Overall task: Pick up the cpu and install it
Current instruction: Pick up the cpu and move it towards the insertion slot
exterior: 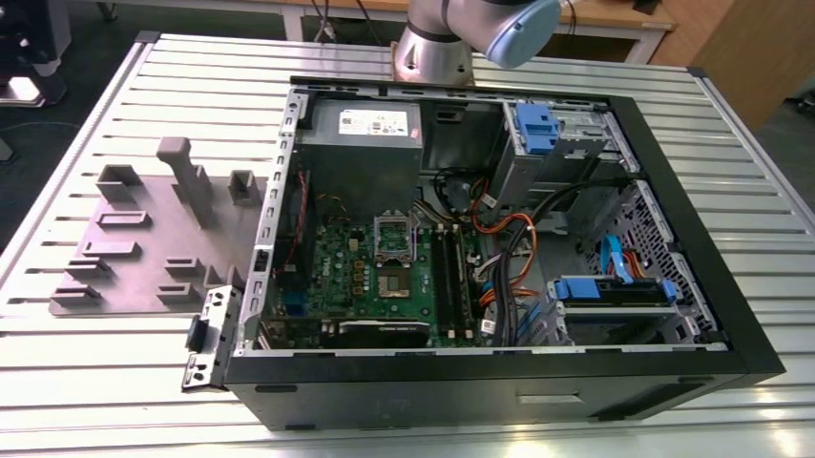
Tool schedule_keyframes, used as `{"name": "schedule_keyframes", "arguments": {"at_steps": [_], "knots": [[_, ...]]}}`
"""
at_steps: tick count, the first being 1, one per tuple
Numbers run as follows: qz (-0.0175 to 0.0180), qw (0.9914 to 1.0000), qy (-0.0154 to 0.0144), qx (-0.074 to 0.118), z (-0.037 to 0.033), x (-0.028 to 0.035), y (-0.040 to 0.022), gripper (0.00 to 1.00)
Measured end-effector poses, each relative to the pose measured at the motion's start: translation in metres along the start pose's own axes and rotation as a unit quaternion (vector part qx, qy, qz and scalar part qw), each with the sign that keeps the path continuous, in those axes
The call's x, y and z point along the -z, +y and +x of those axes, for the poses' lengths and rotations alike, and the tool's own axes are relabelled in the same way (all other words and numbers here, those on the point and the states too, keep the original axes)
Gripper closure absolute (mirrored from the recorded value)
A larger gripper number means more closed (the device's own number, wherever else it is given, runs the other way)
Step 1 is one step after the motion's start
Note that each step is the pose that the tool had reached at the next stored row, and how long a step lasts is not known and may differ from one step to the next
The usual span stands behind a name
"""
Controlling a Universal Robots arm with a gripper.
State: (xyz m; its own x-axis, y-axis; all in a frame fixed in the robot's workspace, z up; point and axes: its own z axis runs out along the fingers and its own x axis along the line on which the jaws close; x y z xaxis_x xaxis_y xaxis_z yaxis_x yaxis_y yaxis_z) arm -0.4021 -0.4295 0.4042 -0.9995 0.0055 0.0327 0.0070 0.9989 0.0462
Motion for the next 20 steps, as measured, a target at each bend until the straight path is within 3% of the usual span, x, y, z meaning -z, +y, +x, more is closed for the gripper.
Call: {"name": "schedule_keyframes", "arguments": {"at_steps": [20], "knots": [[0.0000, 1.00000, 0.0000, 0.000, -0.0091, 0.0003, 0.0001, 0.53]]}}
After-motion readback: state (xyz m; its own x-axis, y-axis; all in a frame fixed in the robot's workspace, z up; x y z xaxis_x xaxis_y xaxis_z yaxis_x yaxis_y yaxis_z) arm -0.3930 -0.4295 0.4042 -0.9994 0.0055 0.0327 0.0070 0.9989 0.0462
